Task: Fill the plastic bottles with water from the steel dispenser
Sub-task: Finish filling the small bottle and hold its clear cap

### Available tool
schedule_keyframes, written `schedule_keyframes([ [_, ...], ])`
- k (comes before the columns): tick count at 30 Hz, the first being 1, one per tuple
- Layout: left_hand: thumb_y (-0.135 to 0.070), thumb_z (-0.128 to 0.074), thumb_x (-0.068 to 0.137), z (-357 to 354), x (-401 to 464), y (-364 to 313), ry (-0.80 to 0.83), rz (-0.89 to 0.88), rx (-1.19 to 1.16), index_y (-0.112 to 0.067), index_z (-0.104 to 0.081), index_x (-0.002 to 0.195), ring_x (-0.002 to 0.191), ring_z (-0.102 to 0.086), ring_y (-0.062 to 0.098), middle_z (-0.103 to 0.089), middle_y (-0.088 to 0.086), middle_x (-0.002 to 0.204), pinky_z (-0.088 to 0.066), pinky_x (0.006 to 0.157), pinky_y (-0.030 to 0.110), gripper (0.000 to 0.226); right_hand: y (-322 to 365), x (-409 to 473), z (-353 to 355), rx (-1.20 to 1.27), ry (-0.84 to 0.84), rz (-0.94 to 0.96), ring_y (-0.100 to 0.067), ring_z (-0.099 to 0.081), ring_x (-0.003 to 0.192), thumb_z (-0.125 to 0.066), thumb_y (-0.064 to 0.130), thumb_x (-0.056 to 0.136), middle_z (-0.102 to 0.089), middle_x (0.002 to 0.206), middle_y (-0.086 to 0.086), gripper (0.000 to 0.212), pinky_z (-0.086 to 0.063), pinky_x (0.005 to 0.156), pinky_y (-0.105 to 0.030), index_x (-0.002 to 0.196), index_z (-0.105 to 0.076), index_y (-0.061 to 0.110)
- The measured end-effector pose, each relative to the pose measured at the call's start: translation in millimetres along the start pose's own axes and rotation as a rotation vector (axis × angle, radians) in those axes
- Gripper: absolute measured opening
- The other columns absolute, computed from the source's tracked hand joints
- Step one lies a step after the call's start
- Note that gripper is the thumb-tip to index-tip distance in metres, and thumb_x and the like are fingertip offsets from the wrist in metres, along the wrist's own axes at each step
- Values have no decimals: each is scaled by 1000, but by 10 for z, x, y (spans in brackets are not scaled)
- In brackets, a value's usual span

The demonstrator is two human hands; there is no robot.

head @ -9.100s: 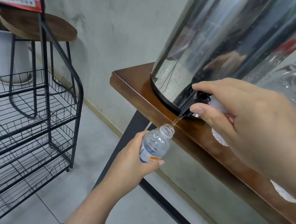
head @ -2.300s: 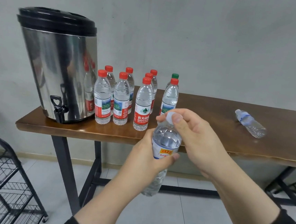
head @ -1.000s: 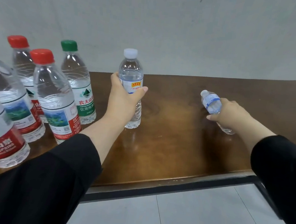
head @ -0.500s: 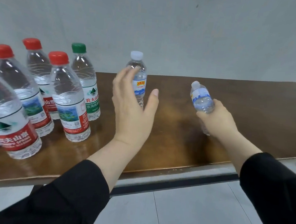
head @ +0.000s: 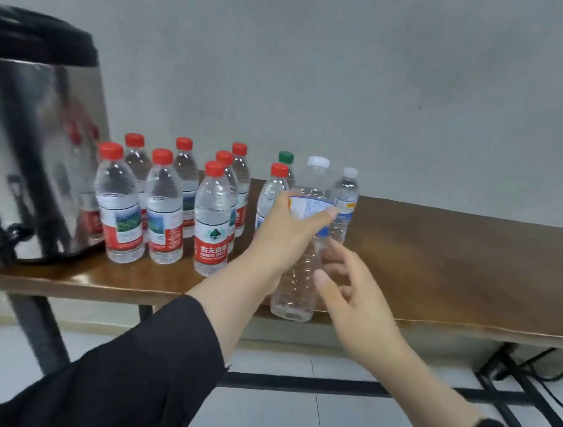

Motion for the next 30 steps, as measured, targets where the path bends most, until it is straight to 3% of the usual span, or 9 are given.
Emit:
schedule_keyframes([
  [2, -45, -82, 81, 492, -290, -62, -21, -81, 72, -38, -52, 133, 98, -71, 3, -71, -12, 114, -60, 85, 30, 61, 351, 69, -126, 27, -65, 6, -8, -63, 89, -53, 47, 98, -63, 99, 23, 22, -52, 80, -30, 119, -53, 52],
  [5, -32, -81, 87, 1186, -770, -63, -32, -149, 194, -42, -47, 138, 100, -65, -9, -66, -24, 118, -54, 86, 16, 62, 995, 334, -442, 19, -41, 60, -7, -56, 66, -49, 61, 93, -60, 71, 14, 37, -53, 72, -40, 122, -58, 39],
  [8, -39, -81, 85, 1838, -1233, -23, -104, -180, 339, -53, -45, 135, 100, -58, -20, -58, -46, 112, -45, 83, 7, 63, 1640, 498, -1033, -64, 126, 156, -8, -41, 52, -49, 55, 100, -47, 56, 10, 46, -39, 60, -31, 87, -64, 14],
  [10, -41, -81, 83, 2235, -1476, 62, -177, -171, 372, -52, -45, 138, 104, -60, -13, -61, -38, 118, -46, 86, 12, 67, 1948, 484, -1458, -139, 230, 194, -10, -31, 50, -54, 53, 99, -38, 56, 0, 56, -29, 53, -30, 72, -54, 4],
  [14, -40, -82, 83, 2842, -1851, 270, -255, -118, 356, -54, -47, 135, 107, -63, -6, -65, -28, 120, -52, 92, 23, 65, 2223, 385, -2163, -231, 357, 240, -7, -36, 42, -64, 52, 94, -43, 46, 9, 49, -27, 45, -19, 66, -60, 12],
  [18, -26, -82, 85, 3251, -2057, 511, -271, -43, 243, -52, -55, 129, 101, -67, -2, -71, -24, 112, -53, 81, 14, 58, 2377, 281, -2700, -288, 556, 321, -4, -53, 55, -62, 49, 95, -66, 66, 8, 31, -40, 56, -21, 79, -68, 23],
  [24, -38, -79, 71, 3556, -2059, 940, -209, 84, 9, -40, -69, 120, 108, -71, 20, -75, -1, 114, -59, 92, 34, 50, 2324, 337, -3118, -292, 855, 490, 0, -62, 90, -54, 41, 102, -68, 97, 15, 15, -49, 83, -22, 110, -65, 43],
  [27, -45, -77, 68, 3648, -1960, 1180, -192, 118, -34, -47, -68, 116, 111, -71, 20, -75, -2, 116, -56, 100, 40, 49, 2224, 440, -3280, -320, 872, 612, -5, -60, 107, -55, 34, 103, -62, 111, 19, 18, -46, 87, -20, 113, -64, 46],
  [30, -44, -79, 68, 3654, -1822, 1491, -153, 158, -77, -41, -65, 126, 112, -70, 22, -74, 1, 119, -56, 99, 40, 59, 2051, 584, -3400, -223, 803, 612, -5, -60, 94, -55, 25, 103, -60, 102, 22, 23, -44, 77, -16, 107, -62, 46],
])
Point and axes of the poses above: each hand's wrist, its own x-axis towards the middle knuckle, its own z-axis out of the back of the hand, y = z × x, the point moved 6 cm from there along x, towards the middle knuckle
